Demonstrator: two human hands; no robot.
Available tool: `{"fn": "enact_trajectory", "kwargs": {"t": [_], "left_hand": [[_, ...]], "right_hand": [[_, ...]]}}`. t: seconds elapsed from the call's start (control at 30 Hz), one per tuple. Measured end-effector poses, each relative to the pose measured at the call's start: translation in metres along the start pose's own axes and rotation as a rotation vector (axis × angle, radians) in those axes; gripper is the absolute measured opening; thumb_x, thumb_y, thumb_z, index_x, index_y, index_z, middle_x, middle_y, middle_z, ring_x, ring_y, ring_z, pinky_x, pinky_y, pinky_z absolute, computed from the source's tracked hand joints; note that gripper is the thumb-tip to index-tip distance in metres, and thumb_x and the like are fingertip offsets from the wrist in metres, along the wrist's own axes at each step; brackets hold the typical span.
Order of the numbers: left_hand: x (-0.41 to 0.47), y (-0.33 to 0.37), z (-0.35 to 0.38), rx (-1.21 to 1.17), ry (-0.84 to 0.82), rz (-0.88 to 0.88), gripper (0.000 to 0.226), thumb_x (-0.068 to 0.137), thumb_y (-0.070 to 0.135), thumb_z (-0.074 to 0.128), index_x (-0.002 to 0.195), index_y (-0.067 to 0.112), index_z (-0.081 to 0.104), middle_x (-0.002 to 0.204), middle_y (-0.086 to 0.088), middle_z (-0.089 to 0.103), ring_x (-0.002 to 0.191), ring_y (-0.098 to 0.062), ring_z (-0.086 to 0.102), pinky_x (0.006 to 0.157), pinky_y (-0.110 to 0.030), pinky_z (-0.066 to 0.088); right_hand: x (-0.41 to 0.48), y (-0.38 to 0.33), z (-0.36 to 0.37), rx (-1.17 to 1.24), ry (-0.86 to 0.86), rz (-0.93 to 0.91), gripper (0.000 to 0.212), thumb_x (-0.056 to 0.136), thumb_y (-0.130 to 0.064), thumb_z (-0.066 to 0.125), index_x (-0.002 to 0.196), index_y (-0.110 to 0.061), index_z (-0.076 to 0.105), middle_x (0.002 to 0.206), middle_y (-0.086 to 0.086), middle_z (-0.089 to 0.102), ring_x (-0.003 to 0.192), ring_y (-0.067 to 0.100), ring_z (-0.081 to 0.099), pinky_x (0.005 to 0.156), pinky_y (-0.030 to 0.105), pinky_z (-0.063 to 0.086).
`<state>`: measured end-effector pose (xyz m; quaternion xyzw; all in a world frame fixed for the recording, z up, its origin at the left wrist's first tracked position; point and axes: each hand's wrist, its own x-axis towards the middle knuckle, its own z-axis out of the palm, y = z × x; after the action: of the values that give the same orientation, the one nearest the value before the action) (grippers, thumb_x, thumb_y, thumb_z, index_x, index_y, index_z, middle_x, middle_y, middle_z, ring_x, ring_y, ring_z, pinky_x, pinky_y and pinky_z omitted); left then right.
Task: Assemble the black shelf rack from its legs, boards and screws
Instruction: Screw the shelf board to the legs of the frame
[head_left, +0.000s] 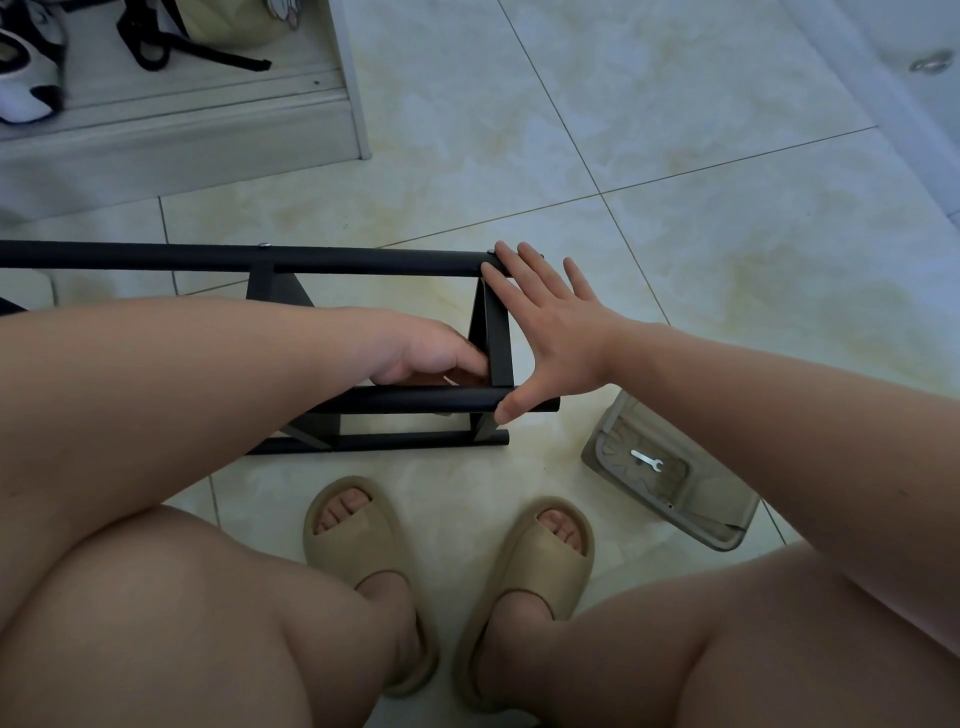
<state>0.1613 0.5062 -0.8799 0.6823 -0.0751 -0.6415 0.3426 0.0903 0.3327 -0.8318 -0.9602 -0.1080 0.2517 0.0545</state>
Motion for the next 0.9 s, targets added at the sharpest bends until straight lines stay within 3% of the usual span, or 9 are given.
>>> {"fn": "enact_trajectory", "kwargs": {"t": [0.23, 0.43, 0.6, 0.7, 0.9], "left_hand": [[0.0007, 0.0026, 0.0028, 0.028, 0.087, 0.063, 0.015, 0.090, 0.009, 0.063, 0.102, 0.007, 0.071, 0.077, -0.004, 0.074, 0.072, -0.021, 0.067, 0.071, -0.027, 0.050], [-0.0021, 0.0028, 0.0014, -0.047, 0.020, 0.045, 0.018, 0.092, 0.007, 0.060, 0.108, 0.011, 0.069, 0.085, -0.005, 0.073, 0.086, -0.025, 0.066, 0.085, -0.034, 0.049], [-0.0025, 0.0012, 0.0016, 0.027, -0.005, -0.008, 0.014, 0.094, 0.023, 0.061, 0.101, 0.018, 0.072, 0.081, 0.004, 0.074, 0.079, -0.016, 0.068, 0.077, -0.032, 0.055], [0.0000, 0.0018, 0.0029, 0.023, 0.046, 0.035, 0.017, 0.092, 0.016, 0.063, 0.106, 0.012, 0.071, 0.079, -0.001, 0.074, 0.071, -0.019, 0.067, 0.072, -0.029, 0.053], [-0.0005, 0.0043, 0.0026, -0.038, 0.032, 0.048, 0.011, 0.091, 0.006, 0.061, 0.095, 0.012, 0.069, 0.082, -0.005, 0.074, 0.076, -0.021, 0.068, 0.073, -0.028, 0.052]], "right_hand": [[0.0003, 0.0001, 0.0003, -0.003, 0.001, 0.000, 0.156, 0.048, -0.098, 0.058, 0.158, -0.022, -0.022, 0.163, -0.003, -0.034, 0.149, 0.018, -0.034, 0.122, 0.054, -0.015], [0.0004, -0.0001, 0.0006, 0.000, 0.004, -0.001, 0.156, 0.049, -0.097, 0.060, 0.159, -0.022, -0.021, 0.163, -0.003, -0.034, 0.149, 0.018, -0.034, 0.123, 0.055, -0.014], [-0.0003, -0.0006, -0.0003, 0.000, 0.001, 0.003, 0.156, 0.049, -0.097, 0.061, 0.159, -0.022, -0.021, 0.163, -0.003, -0.034, 0.149, 0.017, -0.034, 0.123, 0.055, -0.014], [-0.0008, -0.0011, -0.0007, -0.007, 0.003, 0.003, 0.155, 0.051, -0.096, 0.062, 0.159, -0.021, -0.021, 0.163, -0.003, -0.034, 0.149, 0.018, -0.033, 0.123, 0.055, -0.014], [-0.0013, -0.0014, -0.0014, 0.000, 0.000, 0.000, 0.155, 0.051, -0.095, 0.061, 0.159, -0.021, -0.021, 0.163, -0.003, -0.034, 0.149, 0.018, -0.033, 0.123, 0.054, -0.014]]}}
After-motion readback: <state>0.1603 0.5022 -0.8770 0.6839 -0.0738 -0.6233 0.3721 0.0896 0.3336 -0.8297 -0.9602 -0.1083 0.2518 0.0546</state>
